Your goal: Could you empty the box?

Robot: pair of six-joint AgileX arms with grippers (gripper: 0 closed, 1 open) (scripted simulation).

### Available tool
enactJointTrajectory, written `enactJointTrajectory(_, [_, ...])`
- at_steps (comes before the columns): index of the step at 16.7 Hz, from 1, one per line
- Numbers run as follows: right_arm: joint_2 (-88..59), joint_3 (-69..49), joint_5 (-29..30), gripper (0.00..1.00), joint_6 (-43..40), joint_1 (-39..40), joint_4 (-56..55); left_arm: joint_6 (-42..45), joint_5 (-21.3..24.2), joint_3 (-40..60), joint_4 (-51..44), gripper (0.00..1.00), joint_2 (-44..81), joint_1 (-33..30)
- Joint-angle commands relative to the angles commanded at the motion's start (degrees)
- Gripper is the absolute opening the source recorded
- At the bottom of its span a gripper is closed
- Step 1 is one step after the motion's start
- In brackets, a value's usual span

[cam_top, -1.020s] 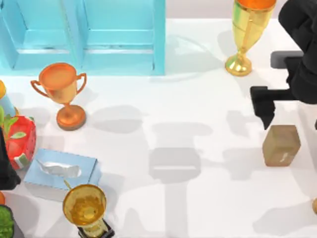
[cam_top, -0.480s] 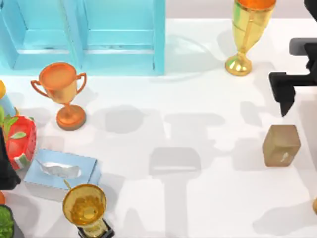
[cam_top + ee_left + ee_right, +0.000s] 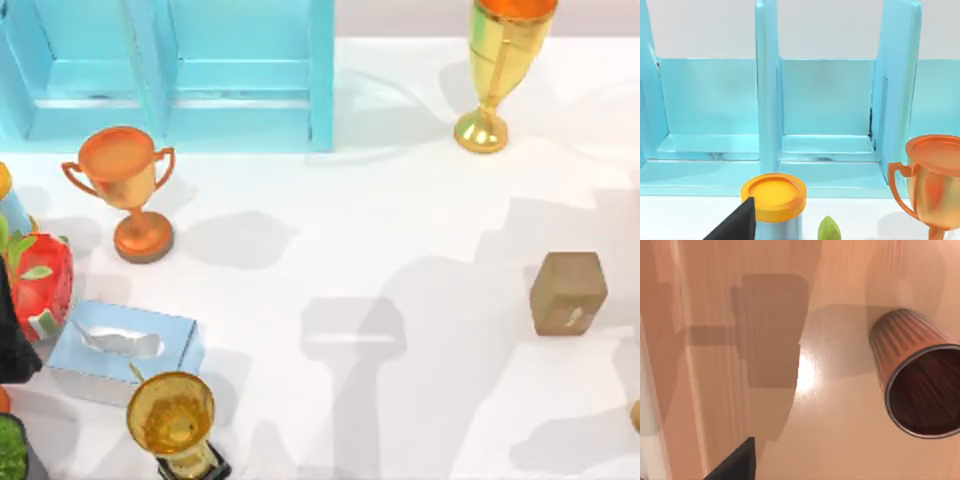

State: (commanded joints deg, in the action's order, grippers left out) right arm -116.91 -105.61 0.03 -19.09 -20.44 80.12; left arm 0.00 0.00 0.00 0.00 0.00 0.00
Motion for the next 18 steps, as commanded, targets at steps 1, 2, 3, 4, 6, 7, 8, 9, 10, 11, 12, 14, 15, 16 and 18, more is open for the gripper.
enactJointTrajectory(1, [-0.6,-1.6,0.0,1.0,-2.7,-2.7,0.8,0.0,0.0,0.0,0.0,1.0,0.0,0.0])
enactJointTrajectory(2, [-0.9,-2.9,0.0,1.0,-4.8,-4.8,1.3,0.0,0.0,0.0,0.0,1.0,0.0,0.0])
enactJointTrajectory(3, [-1.2,-3.8,0.1,1.0,-6.4,-6.3,1.8,0.0,0.0,0.0,0.0,1.0,0.0,0.0])
enactJointTrajectory(4, [-1.2,-4.4,0.0,1.0,-7.3,-7.2,2.0,0.0,0.0,0.0,0.0,1.0,0.0,0.0])
enactJointTrajectory(6, [-1.2,-4.6,0.0,1.0,-7.5,-7.4,2.0,0.0,0.0,0.0,0.0,1.0,0.0,0.0])
enactJointTrajectory(7, [-1.2,-4.6,0.0,1.0,-7.5,-7.4,2.0,0.0,0.0,0.0,0.0,1.0,0.0,0.0])
enactJointTrajectory(8, [-1.0,-4.4,0.1,1.0,-7.5,-7.3,1.9,0.0,0.0,0.0,0.0,1.0,0.0,0.0])
enactJointTrajectory(9, [-1.0,-4.3,0.1,1.0,-7.5,-7.3,1.8,0.0,0.0,0.0,0.0,1.0,0.0,0.0])
enactJointTrajectory(10, [-1.0,-3.6,0.1,1.0,-7.4,-7.3,1.1,0.0,0.0,0.0,0.0,1.0,0.0,0.0])
enactJointTrajectory(11, [-1.1,-2.4,0.1,1.0,-7.3,-7.2,0.0,0.0,0.0,0.0,0.0,1.0,0.0,0.0])
enactJointTrajectory(12, [-1.2,-0.9,0.1,1.0,-7.3,-7.2,-1.6,0.0,0.0,0.0,0.0,1.0,0.0,0.0])
enactJointTrajectory(14, [-1.4,2.9,0.0,1.0,-7.1,-7.0,-5.6,0.0,0.0,0.0,0.0,1.0,0.0,0.0])
enactJointTrajectory(15, [-1.6,5.0,0.1,1.0,-7.0,-6.9,-7.8,0.0,0.0,0.0,0.0,1.0,0.0,0.0])
enactJointTrajectory(16, [-1.8,7.1,0.1,1.0,-7.0,-6.8,-10.1,0.0,0.0,0.0,0.0,1.0,0.0,0.0])
enactJointTrajectory(18, [-2.2,10.9,0.0,1.0,-6.9,-6.7,-14.3,0.0,0.0,0.0,0.0,1.0,0.0,0.0])
